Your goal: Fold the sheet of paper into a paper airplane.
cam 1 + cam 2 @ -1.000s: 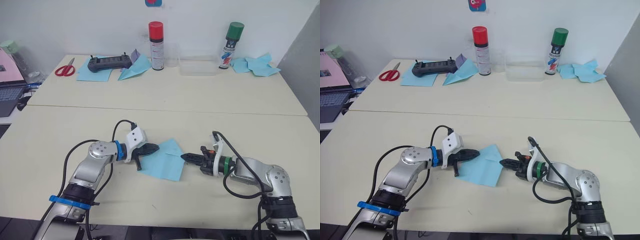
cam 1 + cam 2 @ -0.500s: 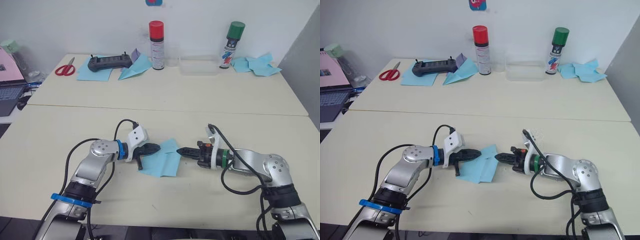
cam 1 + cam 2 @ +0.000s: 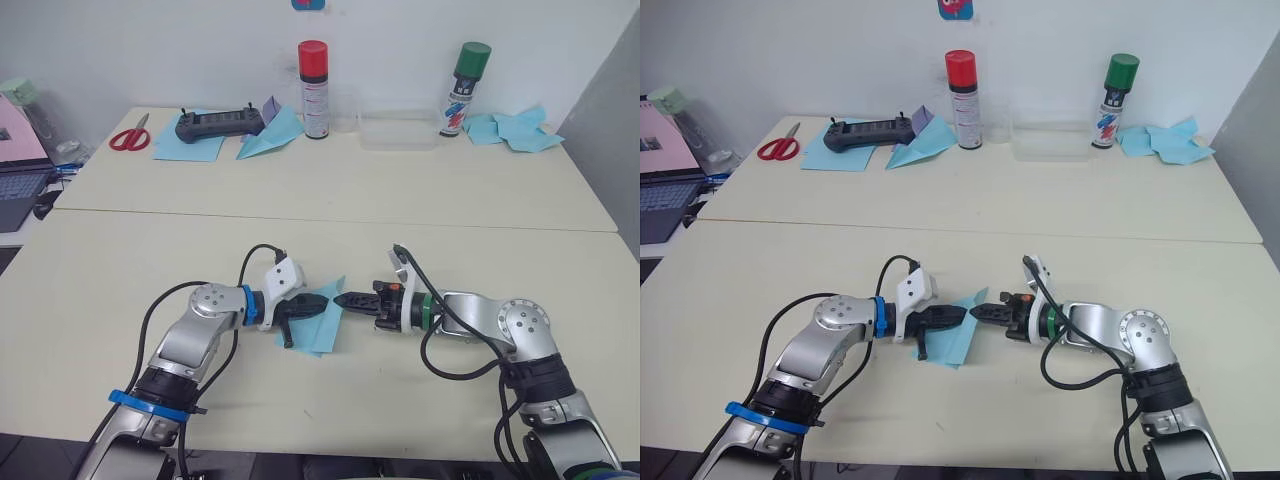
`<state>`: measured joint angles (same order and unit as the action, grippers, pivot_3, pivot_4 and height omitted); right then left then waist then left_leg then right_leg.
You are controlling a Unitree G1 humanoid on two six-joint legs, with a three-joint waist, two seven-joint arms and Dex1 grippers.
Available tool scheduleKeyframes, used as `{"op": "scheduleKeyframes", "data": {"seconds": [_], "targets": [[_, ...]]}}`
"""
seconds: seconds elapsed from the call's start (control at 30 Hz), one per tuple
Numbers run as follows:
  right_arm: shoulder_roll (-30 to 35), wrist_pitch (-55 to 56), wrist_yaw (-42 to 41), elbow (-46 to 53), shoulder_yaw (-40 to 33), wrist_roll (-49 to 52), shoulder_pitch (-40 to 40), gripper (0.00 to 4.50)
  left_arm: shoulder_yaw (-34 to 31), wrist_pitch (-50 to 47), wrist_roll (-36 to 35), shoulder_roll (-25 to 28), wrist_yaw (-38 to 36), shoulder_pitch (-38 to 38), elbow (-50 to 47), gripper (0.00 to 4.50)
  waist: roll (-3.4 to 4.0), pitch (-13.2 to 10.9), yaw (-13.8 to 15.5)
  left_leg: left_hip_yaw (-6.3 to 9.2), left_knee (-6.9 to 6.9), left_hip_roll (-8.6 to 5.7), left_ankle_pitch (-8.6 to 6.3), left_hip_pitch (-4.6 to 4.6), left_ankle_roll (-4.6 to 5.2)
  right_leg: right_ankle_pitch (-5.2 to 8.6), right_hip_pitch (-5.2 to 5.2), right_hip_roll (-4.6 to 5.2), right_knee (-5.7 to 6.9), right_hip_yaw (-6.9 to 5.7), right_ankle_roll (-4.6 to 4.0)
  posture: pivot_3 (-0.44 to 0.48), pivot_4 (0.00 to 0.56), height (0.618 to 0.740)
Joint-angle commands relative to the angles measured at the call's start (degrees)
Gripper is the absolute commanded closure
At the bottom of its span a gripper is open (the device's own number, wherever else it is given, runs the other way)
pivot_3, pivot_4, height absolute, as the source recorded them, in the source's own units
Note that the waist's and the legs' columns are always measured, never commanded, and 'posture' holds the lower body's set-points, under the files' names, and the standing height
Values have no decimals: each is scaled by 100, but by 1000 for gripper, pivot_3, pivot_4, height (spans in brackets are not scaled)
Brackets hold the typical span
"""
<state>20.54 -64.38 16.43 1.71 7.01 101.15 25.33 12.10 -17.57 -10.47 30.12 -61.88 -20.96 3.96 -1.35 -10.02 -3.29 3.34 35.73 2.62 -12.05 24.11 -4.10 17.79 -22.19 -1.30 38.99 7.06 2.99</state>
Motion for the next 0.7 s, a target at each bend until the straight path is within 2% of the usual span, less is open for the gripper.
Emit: {"op": "scheduleKeyframes", "data": {"seconds": [0.03, 0.17, 0.37, 0.47, 0.67, 0.7], "targets": [[-123, -31, -168, -5, -46, -74, 134, 4478, 164, -94, 23, 43, -87, 80, -72, 4500, 0, 0, -3, 0, 0, 0, 0, 0, 0, 0, 0, 0, 0, 0, 0, 0, 150, 740], [-209, -60, -247, -54, -86, -191, 179, 4478, 168, -125, 13, -36, -59, -24, -62, 4500, 0, 0, -3, -1, 1, 0, 0, 2, 0, 0, -1, 0, 0, 1, 0, 0, 150, 740], [-333, -45, -387, -96, -148, -418, 210, 4478, 87, -41, 229, 206, 34, -60, 99, 4500, 0, 0, -7, 0, 2, 0, 0, 2, 0, 0, -1, -1, 1, 0, 0, 0, 150, 740], [-438, -17, -473, -125, -186, -510, 225, 3952, 37, -9, 274, 391, 29, -74, 176, 4500, 1, -1, -18, 0, 2, 2, 0, 1, 0, 0, -2, -3, 2, 1, 0, 0, 150, 740], [-621, -35, -552, -171, -268, -627, 267, 1939, 87, -19, 243, 538, 10, -9, 223, 4500, 2, -1, -101, 0, 2, 6, 0, -2, 0, -1, -2, -7, 7, 2, 0, 0, 150, 740], [-644, -45, -580, -168, -284, -627, 269, 1939, 93, -16, 244, 530, 30, 6, 218, 4500, 3, -1, -112, 0, 2, 6, 0, -3, 0, -1, -2, -7, 8, 2, 0, 0, 150, 740]]}}
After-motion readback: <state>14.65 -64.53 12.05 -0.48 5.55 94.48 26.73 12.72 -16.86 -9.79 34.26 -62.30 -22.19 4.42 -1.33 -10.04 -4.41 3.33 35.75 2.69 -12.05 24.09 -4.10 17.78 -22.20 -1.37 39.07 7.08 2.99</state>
